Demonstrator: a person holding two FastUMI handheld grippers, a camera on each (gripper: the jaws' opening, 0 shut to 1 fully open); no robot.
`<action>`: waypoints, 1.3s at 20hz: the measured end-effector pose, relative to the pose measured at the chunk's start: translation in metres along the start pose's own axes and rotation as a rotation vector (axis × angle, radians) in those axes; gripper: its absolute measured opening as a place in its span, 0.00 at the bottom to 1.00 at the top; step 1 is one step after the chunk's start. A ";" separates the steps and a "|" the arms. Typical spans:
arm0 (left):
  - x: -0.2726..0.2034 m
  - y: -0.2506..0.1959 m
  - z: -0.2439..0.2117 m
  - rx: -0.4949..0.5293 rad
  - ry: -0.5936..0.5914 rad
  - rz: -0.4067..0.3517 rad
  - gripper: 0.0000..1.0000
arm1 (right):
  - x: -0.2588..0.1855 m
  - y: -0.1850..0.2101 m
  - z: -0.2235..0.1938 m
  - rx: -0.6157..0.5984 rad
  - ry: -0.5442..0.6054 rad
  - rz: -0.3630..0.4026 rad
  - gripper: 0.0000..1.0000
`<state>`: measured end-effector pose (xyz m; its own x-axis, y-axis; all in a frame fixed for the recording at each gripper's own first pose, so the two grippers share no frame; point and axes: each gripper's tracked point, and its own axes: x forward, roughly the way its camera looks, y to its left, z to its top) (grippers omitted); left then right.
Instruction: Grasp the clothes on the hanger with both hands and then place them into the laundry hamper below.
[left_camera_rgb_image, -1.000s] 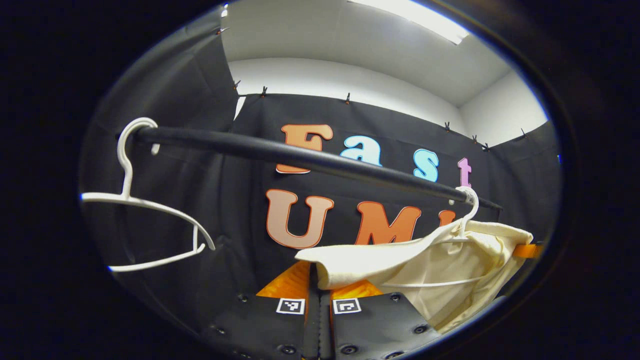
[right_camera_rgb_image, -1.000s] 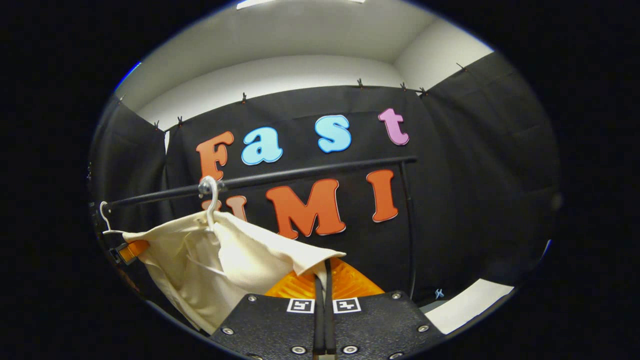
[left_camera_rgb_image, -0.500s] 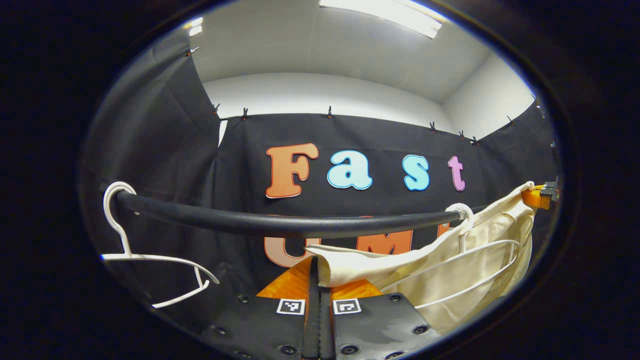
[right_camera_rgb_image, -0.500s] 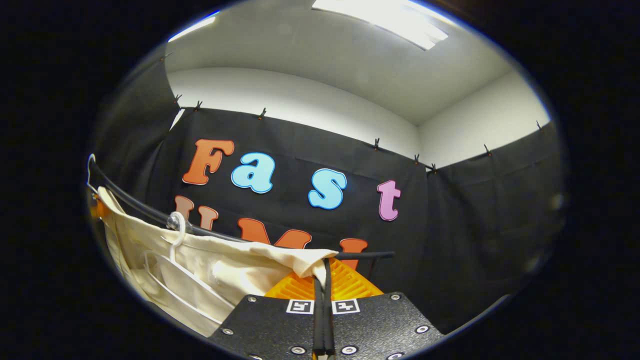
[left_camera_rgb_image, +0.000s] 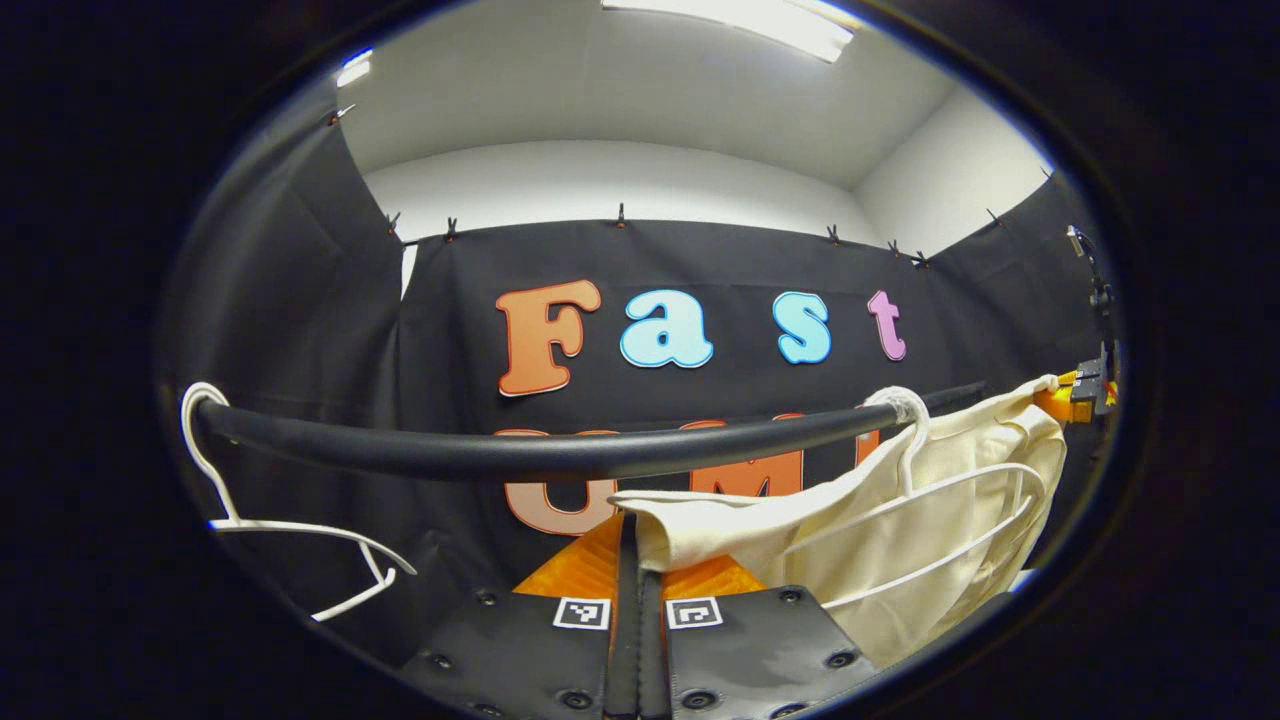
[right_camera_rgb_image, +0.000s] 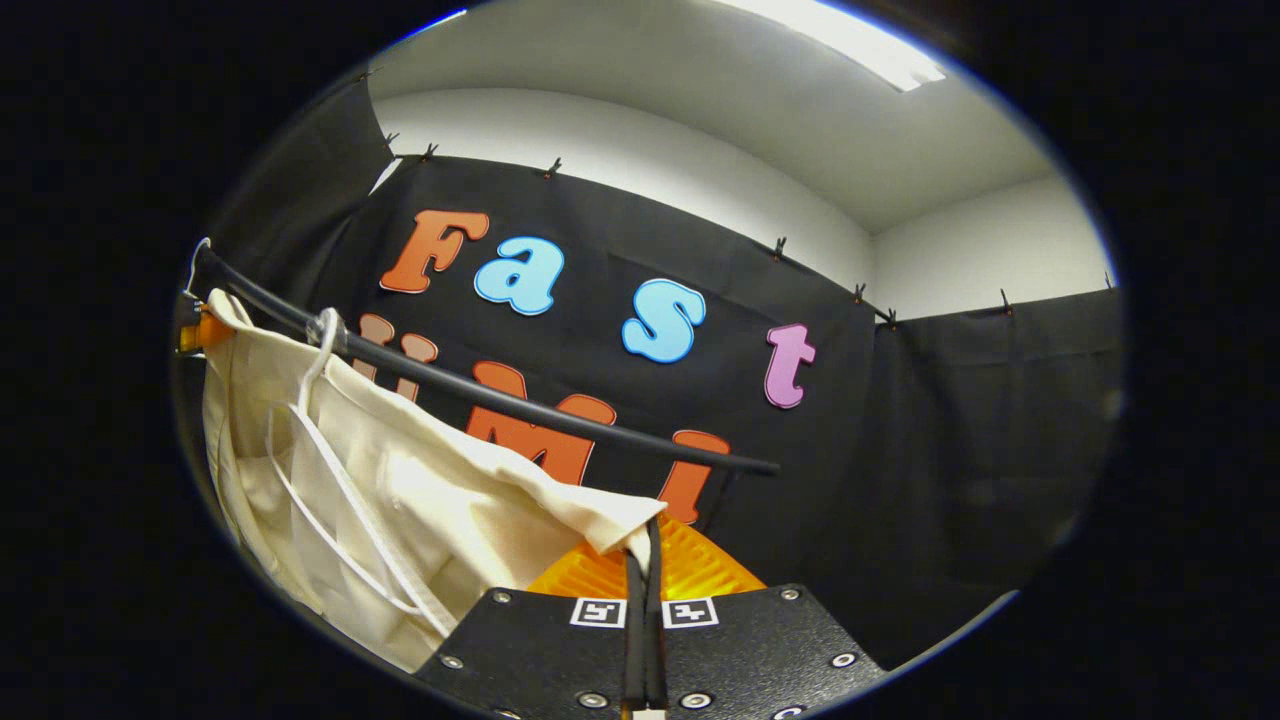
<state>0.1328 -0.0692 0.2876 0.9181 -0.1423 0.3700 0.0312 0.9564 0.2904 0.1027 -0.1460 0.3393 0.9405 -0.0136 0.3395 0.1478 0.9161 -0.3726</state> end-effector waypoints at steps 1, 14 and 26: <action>0.002 -0.002 0.003 0.016 -0.014 0.001 0.06 | 0.000 0.003 -0.018 0.044 0.028 0.010 0.00; 0.004 0.049 -0.056 -0.088 0.098 0.126 0.06 | -0.042 0.104 -0.109 0.301 0.101 0.169 0.00; -0.140 0.131 -0.253 -0.171 0.491 0.287 0.07 | -0.109 0.210 -0.209 0.372 0.317 0.266 0.00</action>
<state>0.1086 0.1406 0.0503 0.9734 0.2235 -0.0511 -0.2193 0.9725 0.0781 0.0956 -0.0360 0.0439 0.9852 0.1699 -0.0221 -0.1709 0.9834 -0.0606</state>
